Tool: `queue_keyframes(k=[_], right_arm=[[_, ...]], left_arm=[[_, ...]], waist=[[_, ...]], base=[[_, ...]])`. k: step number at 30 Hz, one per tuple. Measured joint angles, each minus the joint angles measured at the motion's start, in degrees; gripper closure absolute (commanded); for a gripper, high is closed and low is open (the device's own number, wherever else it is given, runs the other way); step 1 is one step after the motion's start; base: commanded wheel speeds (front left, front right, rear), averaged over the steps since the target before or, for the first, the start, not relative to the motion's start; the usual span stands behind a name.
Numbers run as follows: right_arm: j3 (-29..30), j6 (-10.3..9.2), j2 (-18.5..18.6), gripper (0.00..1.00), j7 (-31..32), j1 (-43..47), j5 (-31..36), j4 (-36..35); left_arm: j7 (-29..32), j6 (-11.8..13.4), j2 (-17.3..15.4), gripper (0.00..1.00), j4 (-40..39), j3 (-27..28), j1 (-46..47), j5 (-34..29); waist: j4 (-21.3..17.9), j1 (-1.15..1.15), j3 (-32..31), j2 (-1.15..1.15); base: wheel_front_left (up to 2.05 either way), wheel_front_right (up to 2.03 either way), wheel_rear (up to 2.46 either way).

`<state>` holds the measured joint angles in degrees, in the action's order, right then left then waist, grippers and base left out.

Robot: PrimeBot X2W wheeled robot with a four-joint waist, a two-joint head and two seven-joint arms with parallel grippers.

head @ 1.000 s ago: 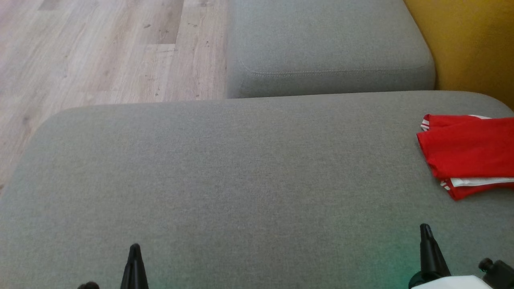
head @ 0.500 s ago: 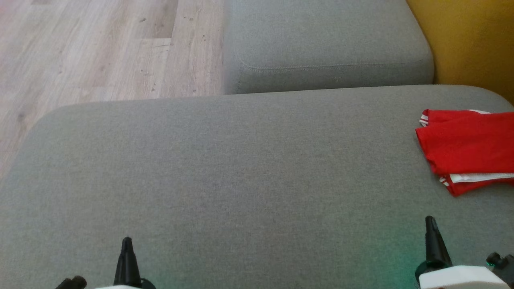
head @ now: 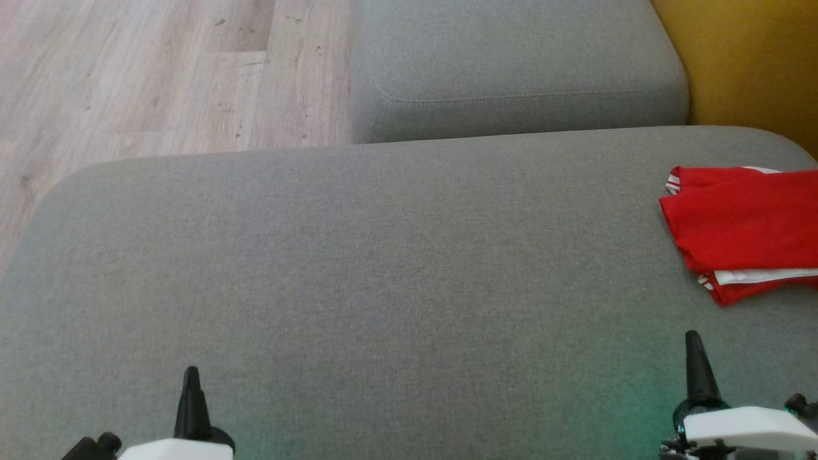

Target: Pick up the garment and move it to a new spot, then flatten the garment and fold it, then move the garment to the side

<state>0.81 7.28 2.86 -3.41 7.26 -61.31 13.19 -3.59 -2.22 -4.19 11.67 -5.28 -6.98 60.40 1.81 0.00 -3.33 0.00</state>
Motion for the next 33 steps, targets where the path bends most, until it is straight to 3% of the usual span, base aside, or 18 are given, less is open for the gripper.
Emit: queue_keyframes(k=[33], right_arm=[[3.31, 0.00, 0.10, 1.00, 5.56, -7.04, -21.24, 1.64]], left_arm=[[5.13, -3.19, 0.04, 1.00, 2.64, 4.85, 6.49, 22.40]], waist=[[-1.22, 0.00, 2.38, 0.00]], base=[[0.00, 0.00, 0.00]])
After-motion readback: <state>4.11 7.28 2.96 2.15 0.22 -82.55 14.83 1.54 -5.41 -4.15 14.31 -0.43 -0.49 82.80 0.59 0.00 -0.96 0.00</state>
